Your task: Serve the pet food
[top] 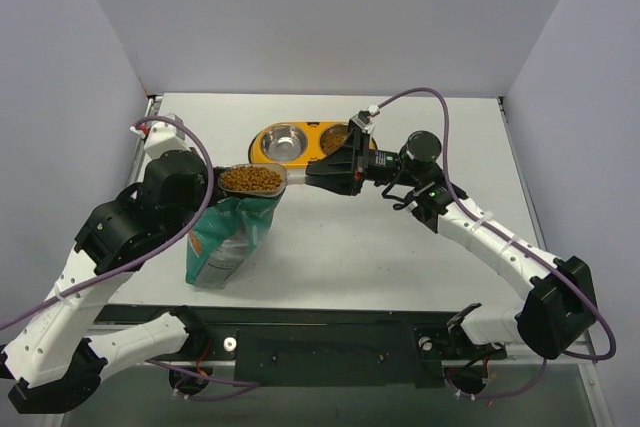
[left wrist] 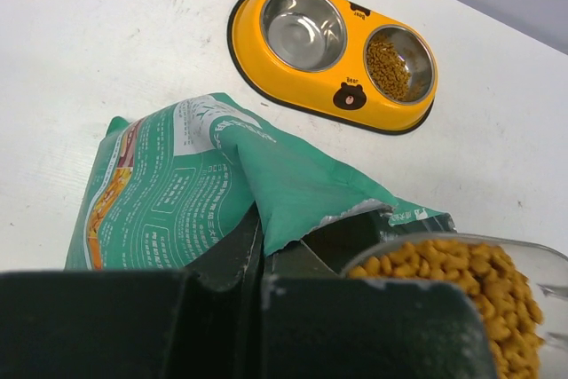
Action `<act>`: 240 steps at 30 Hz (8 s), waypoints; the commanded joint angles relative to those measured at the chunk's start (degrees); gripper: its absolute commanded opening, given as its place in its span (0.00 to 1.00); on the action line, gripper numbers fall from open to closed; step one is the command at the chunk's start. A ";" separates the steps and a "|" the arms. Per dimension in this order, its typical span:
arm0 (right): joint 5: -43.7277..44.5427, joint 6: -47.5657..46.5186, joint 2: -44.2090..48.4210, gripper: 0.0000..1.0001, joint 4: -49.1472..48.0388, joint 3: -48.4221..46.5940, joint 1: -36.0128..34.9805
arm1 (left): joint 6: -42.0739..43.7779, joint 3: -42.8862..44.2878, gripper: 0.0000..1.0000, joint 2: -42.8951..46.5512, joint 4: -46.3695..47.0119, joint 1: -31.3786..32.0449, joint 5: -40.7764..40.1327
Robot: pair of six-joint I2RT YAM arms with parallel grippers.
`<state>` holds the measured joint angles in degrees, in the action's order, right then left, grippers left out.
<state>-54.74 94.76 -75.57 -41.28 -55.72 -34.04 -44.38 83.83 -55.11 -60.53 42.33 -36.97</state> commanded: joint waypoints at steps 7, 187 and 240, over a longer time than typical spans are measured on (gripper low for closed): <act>-1.42 -1.86 2.54 0.00 -3.19 -0.62 0.56 | -0.79 6.61 0.00 0.35 10.70 0.39 -1.26; 10.38 -53.56 -25.16 0.00 56.08 -42.64 -19.05 | -3.70 7.31 0.00 -9.67 11.84 0.21 18.08; 6.93 -26.90 -0.37 0.00 35.29 -12.83 -1.56 | -0.01 6.61 0.00 -3.16 10.08 0.04 10.60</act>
<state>-47.64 70.59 -76.71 -6.79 -68.86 -35.20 -43.29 86.91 -59.07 -61.12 42.17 -26.37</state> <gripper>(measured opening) 0.231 0.031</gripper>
